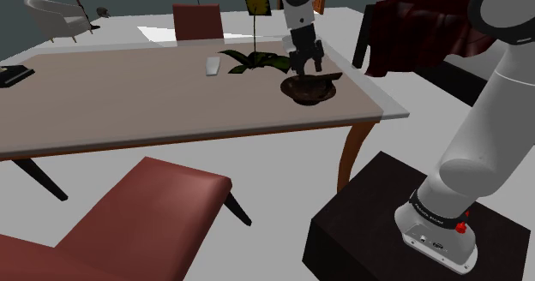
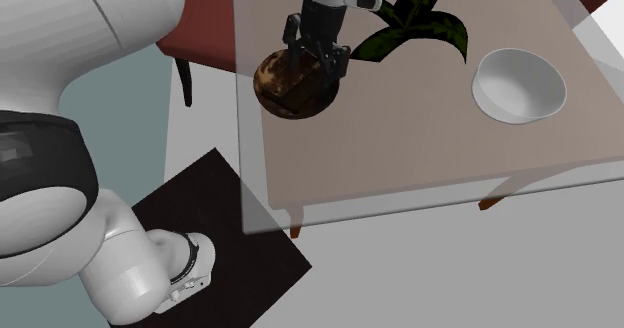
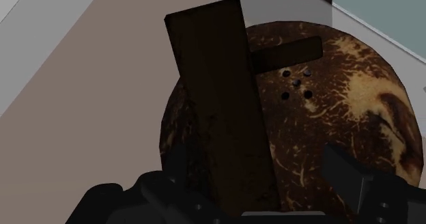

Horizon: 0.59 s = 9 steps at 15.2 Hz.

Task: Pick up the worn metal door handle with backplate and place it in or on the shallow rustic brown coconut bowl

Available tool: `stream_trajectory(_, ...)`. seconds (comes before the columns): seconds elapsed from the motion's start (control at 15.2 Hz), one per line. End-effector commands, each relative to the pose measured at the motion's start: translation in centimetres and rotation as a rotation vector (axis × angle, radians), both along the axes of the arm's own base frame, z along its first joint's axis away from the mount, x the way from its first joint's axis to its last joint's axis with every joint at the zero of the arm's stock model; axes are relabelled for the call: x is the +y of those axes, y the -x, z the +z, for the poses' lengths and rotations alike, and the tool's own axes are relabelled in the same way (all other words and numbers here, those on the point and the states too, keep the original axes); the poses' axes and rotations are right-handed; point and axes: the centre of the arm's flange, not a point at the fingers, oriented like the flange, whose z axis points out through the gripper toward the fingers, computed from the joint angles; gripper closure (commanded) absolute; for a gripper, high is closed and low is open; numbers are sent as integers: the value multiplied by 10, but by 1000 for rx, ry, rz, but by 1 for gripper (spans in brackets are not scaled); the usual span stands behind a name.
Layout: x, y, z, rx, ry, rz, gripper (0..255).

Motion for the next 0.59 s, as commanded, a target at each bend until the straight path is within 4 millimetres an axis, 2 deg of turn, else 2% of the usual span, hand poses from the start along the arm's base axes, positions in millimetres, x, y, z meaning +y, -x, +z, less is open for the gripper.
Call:
stream_trajectory(0.0, 1, -7, 19, 0, 0, 0, 0)
stream_trajectory(0.13, 3, -15, 42, 0, 0, 0, 0)
stream_trajectory(0.53, 3, -15, 42, 0, 0, 0, 0)
